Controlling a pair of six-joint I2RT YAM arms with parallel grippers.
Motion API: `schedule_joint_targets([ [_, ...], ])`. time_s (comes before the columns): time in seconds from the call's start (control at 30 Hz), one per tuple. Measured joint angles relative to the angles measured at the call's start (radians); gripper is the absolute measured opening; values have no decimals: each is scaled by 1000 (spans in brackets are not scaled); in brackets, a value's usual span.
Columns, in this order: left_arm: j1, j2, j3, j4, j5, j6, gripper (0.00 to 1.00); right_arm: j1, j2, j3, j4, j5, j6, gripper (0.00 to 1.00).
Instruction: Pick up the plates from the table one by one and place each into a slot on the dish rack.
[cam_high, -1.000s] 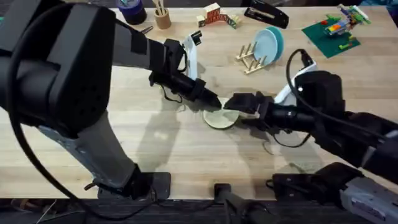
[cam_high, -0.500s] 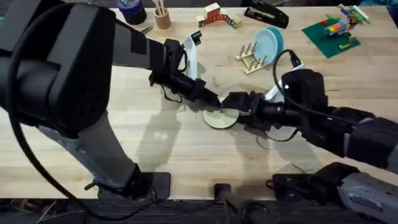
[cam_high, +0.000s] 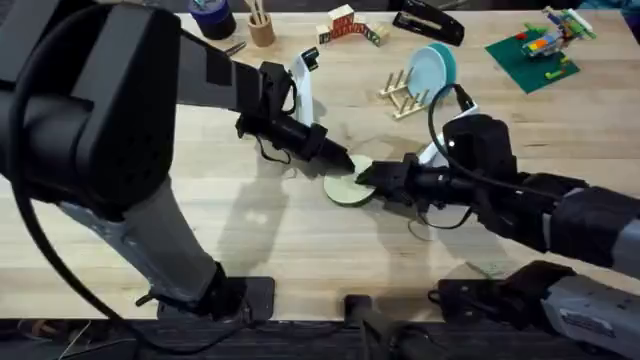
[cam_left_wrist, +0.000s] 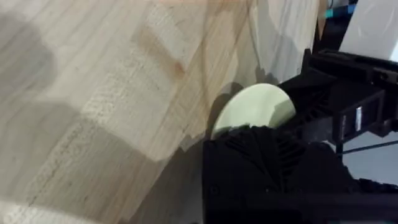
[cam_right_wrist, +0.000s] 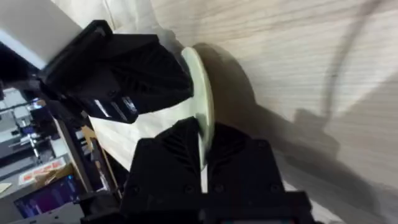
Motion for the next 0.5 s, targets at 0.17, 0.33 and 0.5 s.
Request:
schedule_joint_targets([
  [0.17, -1, 0, 0, 0, 2, -2, 40, 0, 0, 0, 0, -1, 0, 36],
  [0.33, -1, 0, 12, -24, -2, -10, 40, 0, -2, 0, 2, -4, -19, 32],
  [0.5, -2, 9, 67, -102, -23, -11, 39, 0, -36, 3, -18, 9, -63, 33],
])
